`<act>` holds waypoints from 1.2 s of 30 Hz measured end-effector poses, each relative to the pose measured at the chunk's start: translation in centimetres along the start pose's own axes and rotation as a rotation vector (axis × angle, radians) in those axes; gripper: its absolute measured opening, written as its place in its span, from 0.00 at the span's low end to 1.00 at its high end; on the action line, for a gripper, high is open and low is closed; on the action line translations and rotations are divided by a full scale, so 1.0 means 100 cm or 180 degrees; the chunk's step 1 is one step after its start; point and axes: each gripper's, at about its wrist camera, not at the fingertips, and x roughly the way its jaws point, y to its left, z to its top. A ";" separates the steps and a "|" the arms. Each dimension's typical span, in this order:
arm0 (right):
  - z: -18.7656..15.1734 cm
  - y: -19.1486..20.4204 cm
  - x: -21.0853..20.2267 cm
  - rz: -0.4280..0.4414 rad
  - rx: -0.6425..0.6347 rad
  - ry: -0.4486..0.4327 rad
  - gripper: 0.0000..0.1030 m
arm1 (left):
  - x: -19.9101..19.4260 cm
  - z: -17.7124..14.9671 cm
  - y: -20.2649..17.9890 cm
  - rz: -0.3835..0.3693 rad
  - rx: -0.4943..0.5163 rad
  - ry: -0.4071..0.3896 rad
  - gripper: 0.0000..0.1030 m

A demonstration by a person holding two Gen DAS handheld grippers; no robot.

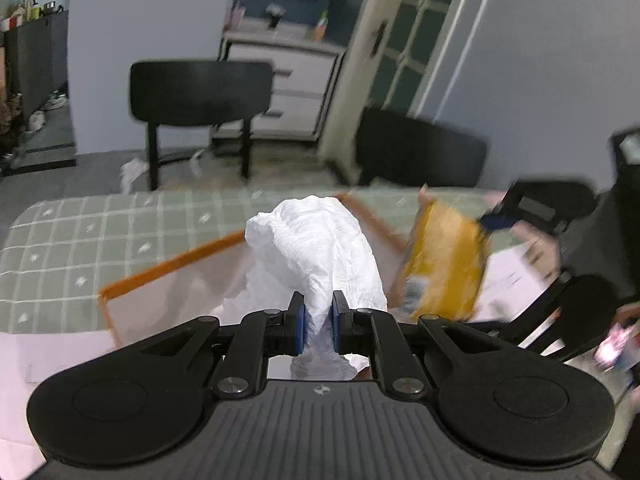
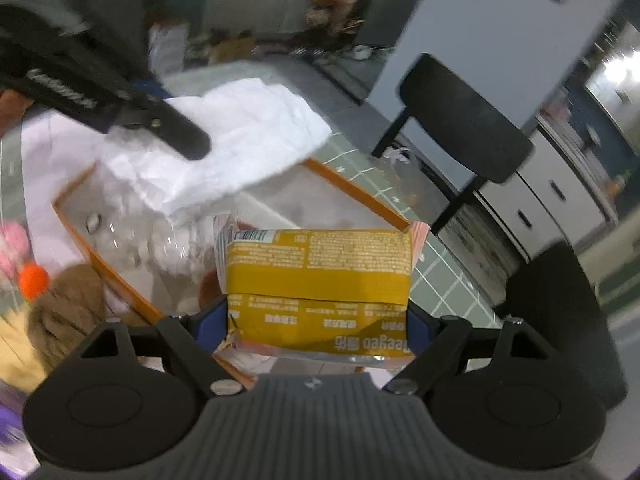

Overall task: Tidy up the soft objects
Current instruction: 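Carry the white tissue and yellow snack pack over the orange box with both tools, then open both tools to release the tissue and snack pack into the box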

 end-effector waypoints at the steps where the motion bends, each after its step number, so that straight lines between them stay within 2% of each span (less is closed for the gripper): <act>1: 0.003 0.005 0.009 -0.0028 -0.0160 0.0061 0.82 | 0.007 -0.002 0.003 0.0093 0.0038 0.0083 0.14; 3: 0.008 0.013 0.025 -0.0052 -0.0494 0.0155 0.82 | 0.019 -0.007 0.008 0.0269 0.0118 0.0239 0.14; 7: 0.011 0.028 0.048 0.0036 -0.1191 0.0204 0.82 | 0.029 -0.015 0.012 0.0389 0.0218 0.0362 0.15; 10: 0.003 0.047 0.061 -0.0064 -0.2097 0.0156 0.83 | 0.031 -0.019 0.010 0.0423 0.0292 0.0397 0.15; 13: 0.005 0.049 0.063 -0.0042 -0.2522 0.0120 0.83 | 0.034 -0.018 0.007 0.0425 0.0351 0.0403 0.15; 18: 0.012 0.044 0.076 -0.0242 -0.2968 0.0367 0.83 | 0.039 -0.018 0.004 0.0429 0.0397 0.0445 0.16; 22: 0.008 0.037 0.093 -0.0264 -0.3135 0.0656 0.84 | 0.042 -0.018 0.002 0.0485 0.0413 0.0502 0.19; 23: 0.007 0.037 0.097 -0.0275 -0.3145 0.0711 0.87 | 0.042 -0.019 0.001 0.0499 0.0428 0.0511 0.22; 25: 0.007 0.040 0.104 -0.0390 -0.3157 0.0756 0.94 | 0.046 -0.018 -0.001 0.0524 0.0491 0.0507 0.34; 26: 0.006 0.041 0.105 -0.0464 -0.3176 0.0714 0.96 | 0.045 -0.019 -0.004 0.0555 0.0547 0.0484 0.48; 27: 0.006 0.041 0.103 -0.0511 -0.3191 0.0666 0.96 | 0.046 -0.018 -0.005 0.0583 0.0583 0.0462 0.59; 33: 0.004 0.033 0.080 -0.0614 -0.3005 0.0563 0.97 | 0.036 -0.012 -0.005 0.0513 0.0418 0.0317 0.61; 36: -0.001 0.031 0.064 -0.0597 -0.2924 0.0538 0.97 | 0.031 -0.012 -0.008 0.0553 0.0441 0.0306 0.61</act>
